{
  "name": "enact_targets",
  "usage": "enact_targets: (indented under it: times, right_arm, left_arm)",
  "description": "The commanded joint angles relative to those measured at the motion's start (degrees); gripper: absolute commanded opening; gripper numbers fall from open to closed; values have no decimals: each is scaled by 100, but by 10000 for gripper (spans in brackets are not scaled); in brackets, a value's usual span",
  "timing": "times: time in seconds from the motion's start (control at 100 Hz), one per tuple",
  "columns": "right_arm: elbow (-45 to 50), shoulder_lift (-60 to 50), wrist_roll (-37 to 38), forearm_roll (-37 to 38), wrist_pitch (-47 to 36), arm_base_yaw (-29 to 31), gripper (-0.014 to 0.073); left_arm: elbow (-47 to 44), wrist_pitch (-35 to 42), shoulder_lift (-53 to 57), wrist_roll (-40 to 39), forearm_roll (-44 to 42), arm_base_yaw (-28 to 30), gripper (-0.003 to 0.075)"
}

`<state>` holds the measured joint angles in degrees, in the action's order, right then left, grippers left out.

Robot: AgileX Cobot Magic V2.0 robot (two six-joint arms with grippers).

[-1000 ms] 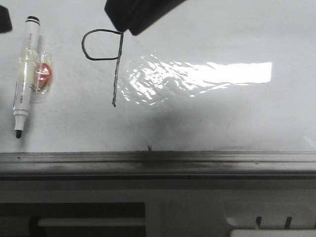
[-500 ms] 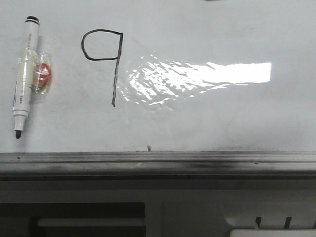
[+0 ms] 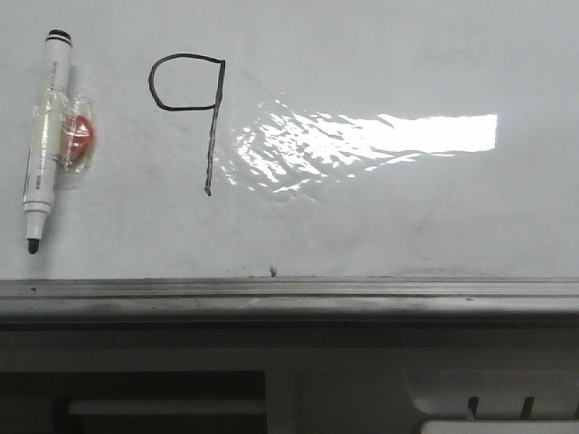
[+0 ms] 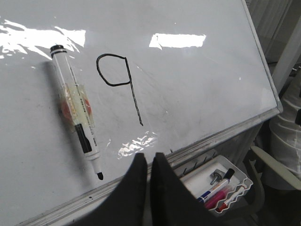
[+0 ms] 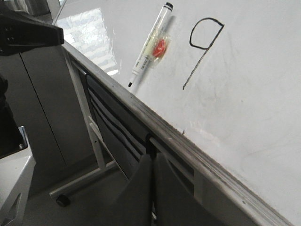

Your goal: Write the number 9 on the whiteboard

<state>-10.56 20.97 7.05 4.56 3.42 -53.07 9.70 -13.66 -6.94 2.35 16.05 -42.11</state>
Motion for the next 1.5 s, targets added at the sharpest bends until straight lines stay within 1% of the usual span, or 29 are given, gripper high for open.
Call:
enact_targets:
  times: [0.0,0.06,0.6,0.66,0.75,0.78,0.81,0.92,1.02,1.03,1.05,1.11,1.17,1.18,1.19,1.22,1.29,1.39,1.49]
  right_arm:
    - [-141,-24,-44,94,-513,-15,-69]
    - [-141,-24,-44,94,-522,-15,-69]
    - [-141,-24,-44,94,-522,-15,-69]
    - [-141,-24,-44,94,-522,-15,-69]
    - [-141,-24,-44,94,-522,-15,-69]
    - [-141,-24,-44,94,-522,-15,-69]
    - [-141,-24,-44,94,-522,-15,-69]
    - [-141,-24,-44,94,-522,-15,-69]
    - [-141,-24,-44,94,-522,-15,-69]
    - [-141,-24,-44,94,-522,-15,-69]
    - [-141,-24,-44,94,-522,-15,-69]
    - [-141,-24,-44,94,-522,-15,-69]
    - [-141,-24,-44,94,-522,-15,-69]
    - [-141,-24,-44,94,-522,-15,-69]
    - [-141,-24,-44,94,-522,-15,-69]
    - [-141,-24,-44,94,-522,-15,-69]
    - [-141,-24,-44,94,-509,-15,-69]
    - [-141,-24,-44,94,-509,-15,-69]
    - [-141,-24,-44,94,-509,-15,-69]
  left_arm:
    - [156,346,-49,-17,145,19,-20]
    - [156,346,-49,-17,270,19,-20]
    - [37,361,-49,-17,266,19,-20]
    - [-39,361,-49,-17,73,27,-20]
    - [-222,462,-49,-17,-924,139,-20]
    - [-316,534,-49,-17,-1248,231,-20]
    - [-400,645,-49,-17,-1387,384,-20]
    - [-784,1127,-32,-17,-1385,1011,-20]
    - [-1276,2274,219,-42,-1376,1694,-20]
    - [-1276,2274,250,-42,-1376,1694,-20]
    - [-1237,1988,384,-42,-1360,1928,-20]
    - [-1240,1979,567,-42,-1360,2436,-20]
    - [-1239,1797,841,-42,-1360,2944,-20]
    - [-1239,1722,899,-42,-1360,3129,-20]
    - [-1239,1722,911,-42,-1360,3129,-20]
    - [-1239,1693,883,-61,-1342,3418,-20]
    - [-1239,1433,881,-235,-1342,3889,-20]
    - [-1239,789,881,-422,-1342,4232,-20]
    - [-1239,14,881,-515,-1367,4243,-20]
